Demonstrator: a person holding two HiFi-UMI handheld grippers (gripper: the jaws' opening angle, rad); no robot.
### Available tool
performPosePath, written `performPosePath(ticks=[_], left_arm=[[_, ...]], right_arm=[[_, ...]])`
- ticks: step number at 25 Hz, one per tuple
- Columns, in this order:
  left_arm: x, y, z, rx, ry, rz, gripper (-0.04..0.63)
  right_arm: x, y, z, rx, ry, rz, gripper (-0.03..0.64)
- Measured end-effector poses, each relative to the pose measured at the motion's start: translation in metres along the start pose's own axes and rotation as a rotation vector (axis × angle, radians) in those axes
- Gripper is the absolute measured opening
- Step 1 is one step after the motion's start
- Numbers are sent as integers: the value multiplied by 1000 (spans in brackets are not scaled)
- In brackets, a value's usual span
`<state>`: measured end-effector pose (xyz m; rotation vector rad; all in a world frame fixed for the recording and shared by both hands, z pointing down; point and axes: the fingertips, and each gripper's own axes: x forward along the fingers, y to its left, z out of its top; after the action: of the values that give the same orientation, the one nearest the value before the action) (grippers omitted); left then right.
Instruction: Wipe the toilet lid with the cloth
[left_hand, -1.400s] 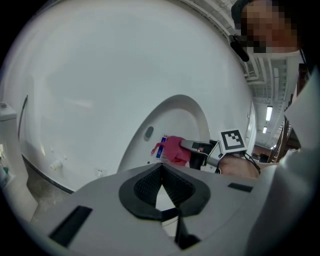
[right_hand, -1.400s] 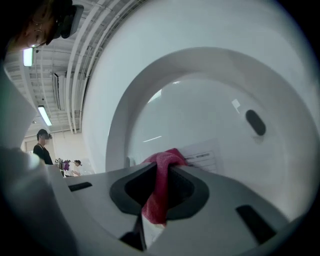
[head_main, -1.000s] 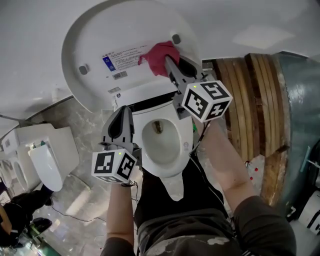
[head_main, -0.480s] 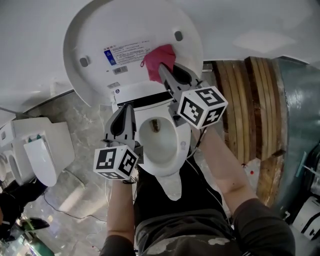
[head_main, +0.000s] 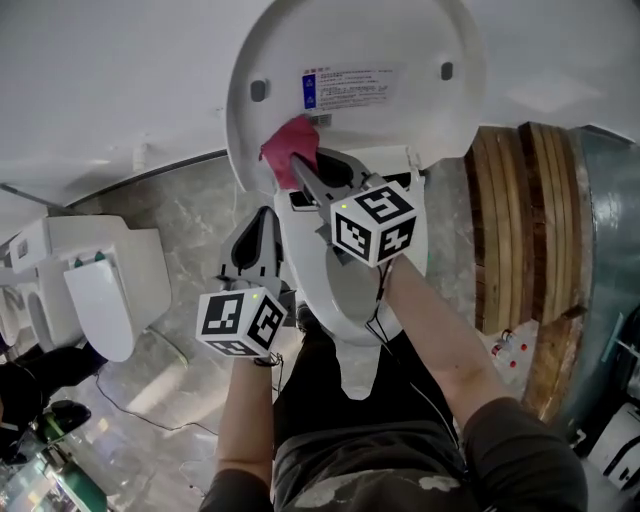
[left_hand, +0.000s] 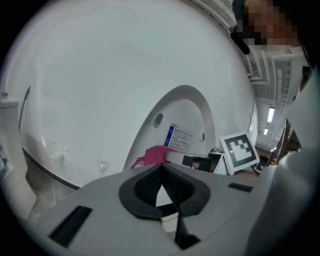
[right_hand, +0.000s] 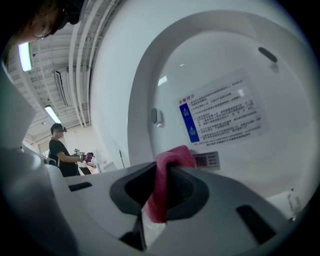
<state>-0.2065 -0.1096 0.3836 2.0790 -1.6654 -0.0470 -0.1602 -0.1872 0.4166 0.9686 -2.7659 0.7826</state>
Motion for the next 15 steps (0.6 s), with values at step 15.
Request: performPosePath(ticks=[15], left_arm=[[24, 0, -17, -12, 24, 4, 8]], right_arm=[[-20, -85, -6, 45, -7, -155, 49]])
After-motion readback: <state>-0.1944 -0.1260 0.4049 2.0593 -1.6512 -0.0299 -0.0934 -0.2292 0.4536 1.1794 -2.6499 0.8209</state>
